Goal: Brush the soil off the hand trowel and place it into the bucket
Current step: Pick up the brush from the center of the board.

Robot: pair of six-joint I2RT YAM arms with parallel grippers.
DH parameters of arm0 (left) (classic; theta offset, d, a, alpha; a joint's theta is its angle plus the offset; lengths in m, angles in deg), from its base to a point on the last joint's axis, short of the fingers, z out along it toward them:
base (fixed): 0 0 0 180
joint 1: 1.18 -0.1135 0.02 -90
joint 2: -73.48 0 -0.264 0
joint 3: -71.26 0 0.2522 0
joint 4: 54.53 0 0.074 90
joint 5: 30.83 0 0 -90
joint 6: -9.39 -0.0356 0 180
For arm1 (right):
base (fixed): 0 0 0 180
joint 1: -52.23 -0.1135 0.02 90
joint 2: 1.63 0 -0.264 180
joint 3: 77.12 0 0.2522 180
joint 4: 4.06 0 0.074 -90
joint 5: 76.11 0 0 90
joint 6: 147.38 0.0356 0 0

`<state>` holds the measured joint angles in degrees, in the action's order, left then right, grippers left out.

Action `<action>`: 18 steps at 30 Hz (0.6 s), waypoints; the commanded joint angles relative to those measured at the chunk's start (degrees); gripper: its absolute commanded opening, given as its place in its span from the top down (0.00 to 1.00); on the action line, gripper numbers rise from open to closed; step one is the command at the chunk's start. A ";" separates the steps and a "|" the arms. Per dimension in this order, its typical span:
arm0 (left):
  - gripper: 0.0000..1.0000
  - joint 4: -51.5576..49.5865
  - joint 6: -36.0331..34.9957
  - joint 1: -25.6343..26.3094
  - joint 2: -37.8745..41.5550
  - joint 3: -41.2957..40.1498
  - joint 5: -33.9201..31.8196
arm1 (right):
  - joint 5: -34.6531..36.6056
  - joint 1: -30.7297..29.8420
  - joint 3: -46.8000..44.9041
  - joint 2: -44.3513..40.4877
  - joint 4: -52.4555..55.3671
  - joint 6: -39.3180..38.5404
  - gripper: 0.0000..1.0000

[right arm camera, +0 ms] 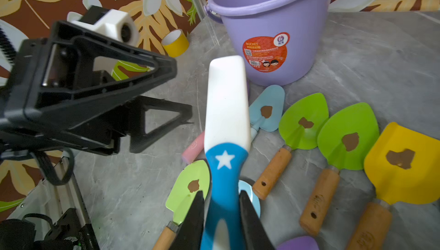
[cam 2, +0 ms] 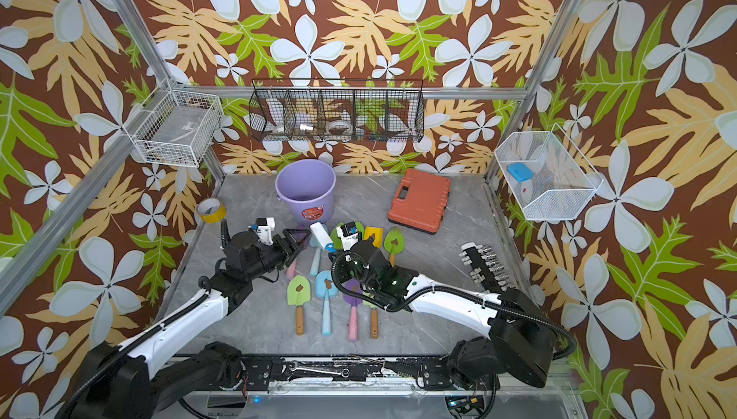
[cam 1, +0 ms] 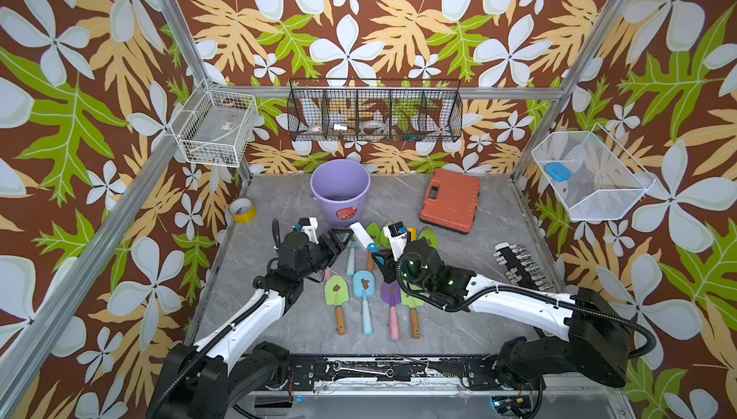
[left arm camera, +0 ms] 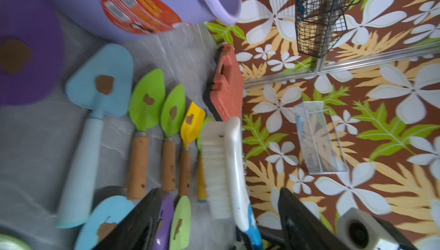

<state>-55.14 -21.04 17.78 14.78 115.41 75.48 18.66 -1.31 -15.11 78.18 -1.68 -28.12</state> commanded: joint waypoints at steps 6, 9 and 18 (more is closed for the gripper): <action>0.46 -19.33 -16.40 0.13 7.32 -2.05 -23.80 | 6.91 0.04 -0.67 -0.28 0.40 -0.09 1.00; 0.45 -19.05 -16.71 0.13 2.70 -1.95 -24.55 | 6.14 0.04 -0.29 1.55 -0.72 0.16 1.00; 0.43 -18.51 -20.57 1.93 -9.15 2.12 -27.38 | 5.48 0.01 -0.30 2.35 -2.11 0.36 1.00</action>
<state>-73.41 -39.12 19.46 7.66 116.68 50.15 23.27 -1.31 -15.57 80.86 -1.29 -27.81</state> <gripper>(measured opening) 0.567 0.222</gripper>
